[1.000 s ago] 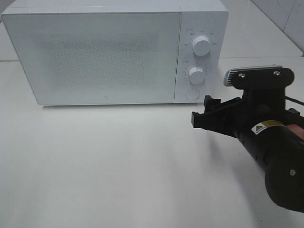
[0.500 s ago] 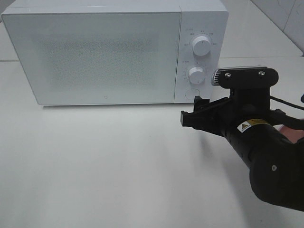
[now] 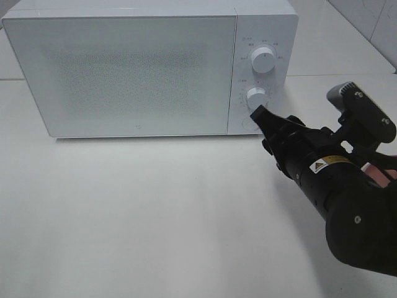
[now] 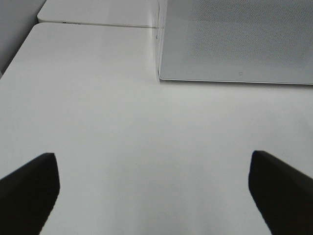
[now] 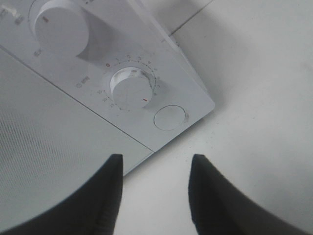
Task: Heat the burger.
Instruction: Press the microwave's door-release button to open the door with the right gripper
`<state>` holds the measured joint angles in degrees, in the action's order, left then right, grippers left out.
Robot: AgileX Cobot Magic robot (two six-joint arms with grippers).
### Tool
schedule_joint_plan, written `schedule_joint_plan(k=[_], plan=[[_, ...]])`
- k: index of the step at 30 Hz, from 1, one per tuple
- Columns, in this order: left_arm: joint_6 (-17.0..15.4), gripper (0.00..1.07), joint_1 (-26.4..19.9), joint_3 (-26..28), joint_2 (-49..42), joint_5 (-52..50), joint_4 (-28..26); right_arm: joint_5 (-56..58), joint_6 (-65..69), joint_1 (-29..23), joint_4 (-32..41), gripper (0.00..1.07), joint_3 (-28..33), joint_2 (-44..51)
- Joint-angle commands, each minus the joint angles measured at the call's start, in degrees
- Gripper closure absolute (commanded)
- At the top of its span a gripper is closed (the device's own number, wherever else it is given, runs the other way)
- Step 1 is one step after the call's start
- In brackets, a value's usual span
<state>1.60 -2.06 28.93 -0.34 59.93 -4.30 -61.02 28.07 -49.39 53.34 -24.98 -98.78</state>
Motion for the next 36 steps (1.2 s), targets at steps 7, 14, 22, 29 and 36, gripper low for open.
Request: schedule_joint_plan(k=[7, 14, 22, 29, 36], plan=[[-0.46, 0.09, 0.34, -0.11, -1.15, -0.57, -0.23, 0.97, 31.91, 0.0, -0.34, 0.95, -0.34, -0.11], [-0.46, 0.09, 0.34, -0.11, -1.15, -0.57, -0.23, 5.96, 43.03, 0.0, -0.34, 1.07, -0.34, -0.11], [-0.46, 0.09, 0.34, -0.11, -1.15, -0.57, -0.23, 5.1, 42.57, 0.17, 0.06, 1.07, -0.4, -1.26], [-0.46, 0.09, 0.34, -0.11, -1.15, -0.57, -0.23, 4.76, 42.97, 0.17, -0.11, 1.07, -2.69, -5.61], [-0.46, 0.09, 0.34, -0.11, -1.15, -0.57, -0.23, 4.7, 42.86, 3.61, -4.18, 1.07, -5.61, -8.59]])
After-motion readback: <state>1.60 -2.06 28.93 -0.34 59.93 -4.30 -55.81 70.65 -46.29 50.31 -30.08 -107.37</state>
